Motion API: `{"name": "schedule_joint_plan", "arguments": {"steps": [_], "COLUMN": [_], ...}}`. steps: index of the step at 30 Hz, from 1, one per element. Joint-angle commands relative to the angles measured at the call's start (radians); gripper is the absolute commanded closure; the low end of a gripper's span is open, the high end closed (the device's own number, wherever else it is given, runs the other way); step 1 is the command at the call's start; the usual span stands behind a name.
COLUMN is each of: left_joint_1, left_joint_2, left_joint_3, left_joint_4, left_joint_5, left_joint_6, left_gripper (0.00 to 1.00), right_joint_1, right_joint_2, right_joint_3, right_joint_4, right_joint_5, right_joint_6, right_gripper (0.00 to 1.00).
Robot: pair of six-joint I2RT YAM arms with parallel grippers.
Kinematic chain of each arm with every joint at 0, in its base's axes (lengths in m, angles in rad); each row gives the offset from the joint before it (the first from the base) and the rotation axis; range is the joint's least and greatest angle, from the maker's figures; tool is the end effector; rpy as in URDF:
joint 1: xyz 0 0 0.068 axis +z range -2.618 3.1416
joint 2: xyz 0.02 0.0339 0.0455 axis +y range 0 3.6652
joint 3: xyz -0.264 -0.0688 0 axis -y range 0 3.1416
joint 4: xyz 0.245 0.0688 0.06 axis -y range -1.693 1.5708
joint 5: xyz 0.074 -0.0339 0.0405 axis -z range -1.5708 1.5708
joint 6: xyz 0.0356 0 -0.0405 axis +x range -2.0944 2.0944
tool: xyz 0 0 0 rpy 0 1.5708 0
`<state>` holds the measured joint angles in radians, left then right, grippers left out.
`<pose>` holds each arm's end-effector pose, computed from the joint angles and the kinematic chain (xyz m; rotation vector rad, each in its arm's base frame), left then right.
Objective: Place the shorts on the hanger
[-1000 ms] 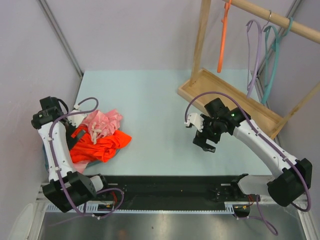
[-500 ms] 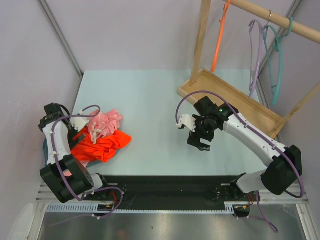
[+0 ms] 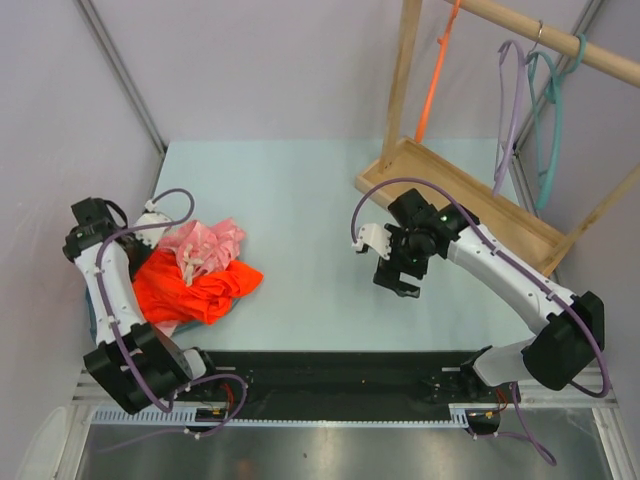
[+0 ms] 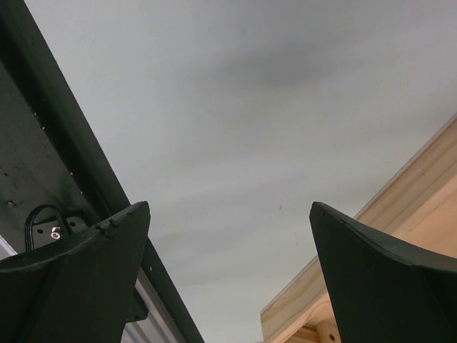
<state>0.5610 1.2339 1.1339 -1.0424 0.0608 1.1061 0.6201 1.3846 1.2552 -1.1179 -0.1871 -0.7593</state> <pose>0.1942 0.1195 0.2983 0.7669 2.6753 0.3913 0.2049 0.1544 0.2975 -1.8131 2.1309 0.2301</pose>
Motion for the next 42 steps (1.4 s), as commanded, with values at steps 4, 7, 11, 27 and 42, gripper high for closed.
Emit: {"name": "schedule_joint_plan", "arguments": {"steps": [4, 7, 11, 27, 42], "left_joint_1": [0.020, 0.033, 0.079, 0.091, -0.517], "left_joint_2": [-0.097, -0.114, -0.105, 0.070, 0.185], "left_joint_3": [0.277, 0.348, 0.478, 1.234, 1.257], "left_joint_4": [-0.128, -0.146, -0.153, -0.301, -0.045], "left_joint_5": [0.113, 0.067, 0.045, 0.215, 0.146], "left_joint_6": [-0.107, -0.138, -0.202, -0.431, -0.710], "left_gripper": [1.00, 1.00, 1.00, 1.00, 1.00], "right_joint_1": [0.006, 0.006, 0.012, 0.059, 0.086], "right_joint_2": [-0.041, -0.041, -0.035, -0.002, -0.035], "right_joint_3": [0.102, 0.127, 0.156, 0.254, 0.245], "right_joint_4": [0.021, 0.020, 0.021, 0.067, 0.102], "right_joint_5": [-0.032, -0.051, -0.063, -0.097, -0.077], "right_joint_6": [0.049, 0.064, 0.069, 0.101, 0.159], "right_gripper": [0.00, 0.00, 0.01, 0.00, 0.00]}}
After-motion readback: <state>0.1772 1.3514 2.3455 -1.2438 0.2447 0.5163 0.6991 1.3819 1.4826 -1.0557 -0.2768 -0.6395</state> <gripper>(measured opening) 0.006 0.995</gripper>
